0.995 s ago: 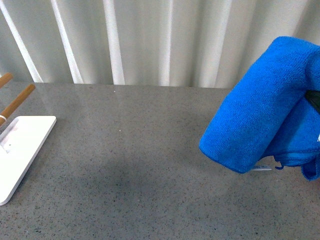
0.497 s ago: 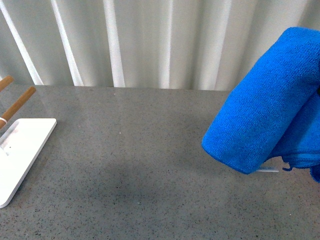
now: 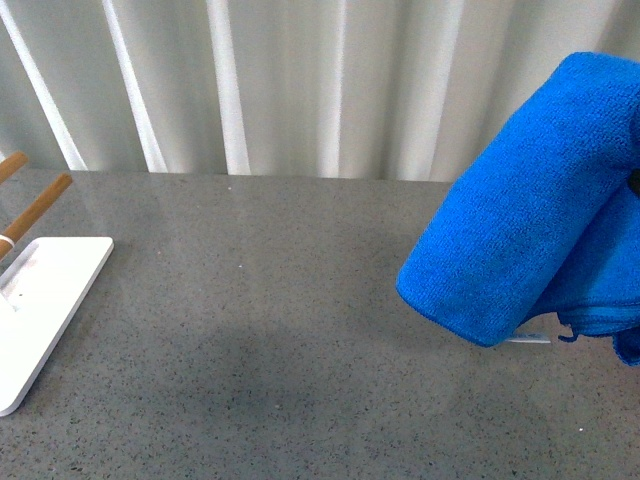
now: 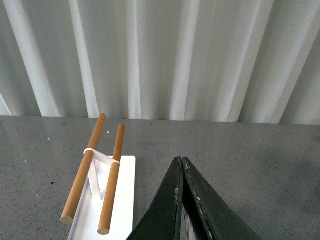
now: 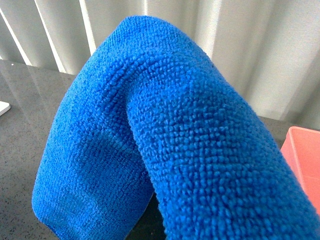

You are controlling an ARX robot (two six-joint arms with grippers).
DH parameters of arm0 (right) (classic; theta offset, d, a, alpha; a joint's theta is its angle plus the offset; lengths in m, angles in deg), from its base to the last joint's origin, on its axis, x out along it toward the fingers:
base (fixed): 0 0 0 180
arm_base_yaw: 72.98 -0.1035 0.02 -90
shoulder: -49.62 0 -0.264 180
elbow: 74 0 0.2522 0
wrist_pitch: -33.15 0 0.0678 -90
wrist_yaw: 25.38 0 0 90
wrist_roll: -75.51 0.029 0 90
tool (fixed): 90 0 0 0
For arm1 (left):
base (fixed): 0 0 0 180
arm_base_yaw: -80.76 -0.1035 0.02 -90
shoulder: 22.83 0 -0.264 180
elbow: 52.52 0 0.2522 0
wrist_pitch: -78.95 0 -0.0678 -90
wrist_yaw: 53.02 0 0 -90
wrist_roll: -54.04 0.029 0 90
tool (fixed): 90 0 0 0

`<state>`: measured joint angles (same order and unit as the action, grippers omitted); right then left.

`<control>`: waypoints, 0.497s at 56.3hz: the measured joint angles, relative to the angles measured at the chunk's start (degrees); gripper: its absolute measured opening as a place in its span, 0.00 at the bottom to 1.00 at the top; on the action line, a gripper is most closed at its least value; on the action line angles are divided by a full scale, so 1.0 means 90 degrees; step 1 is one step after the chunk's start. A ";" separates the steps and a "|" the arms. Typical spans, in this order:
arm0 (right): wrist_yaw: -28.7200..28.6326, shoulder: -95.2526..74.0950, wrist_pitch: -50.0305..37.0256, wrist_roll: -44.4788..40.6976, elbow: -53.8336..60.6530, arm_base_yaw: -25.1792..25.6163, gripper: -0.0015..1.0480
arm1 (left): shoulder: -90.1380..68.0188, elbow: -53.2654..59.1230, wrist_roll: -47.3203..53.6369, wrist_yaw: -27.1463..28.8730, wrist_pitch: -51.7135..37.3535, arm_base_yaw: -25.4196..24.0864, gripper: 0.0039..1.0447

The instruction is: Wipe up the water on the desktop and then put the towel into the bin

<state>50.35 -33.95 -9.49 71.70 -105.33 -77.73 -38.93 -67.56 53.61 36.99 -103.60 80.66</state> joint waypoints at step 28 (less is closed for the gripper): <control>0.0002 0.0000 0.0000 0.0002 0.0002 -0.0032 0.04 | 0.1540 -0.0002 0.0000 0.0000 0.1744 0.0002 0.03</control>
<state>50.38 -33.95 -9.49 71.72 -105.30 -78.01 -25.07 -67.58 53.61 36.99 -87.91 80.68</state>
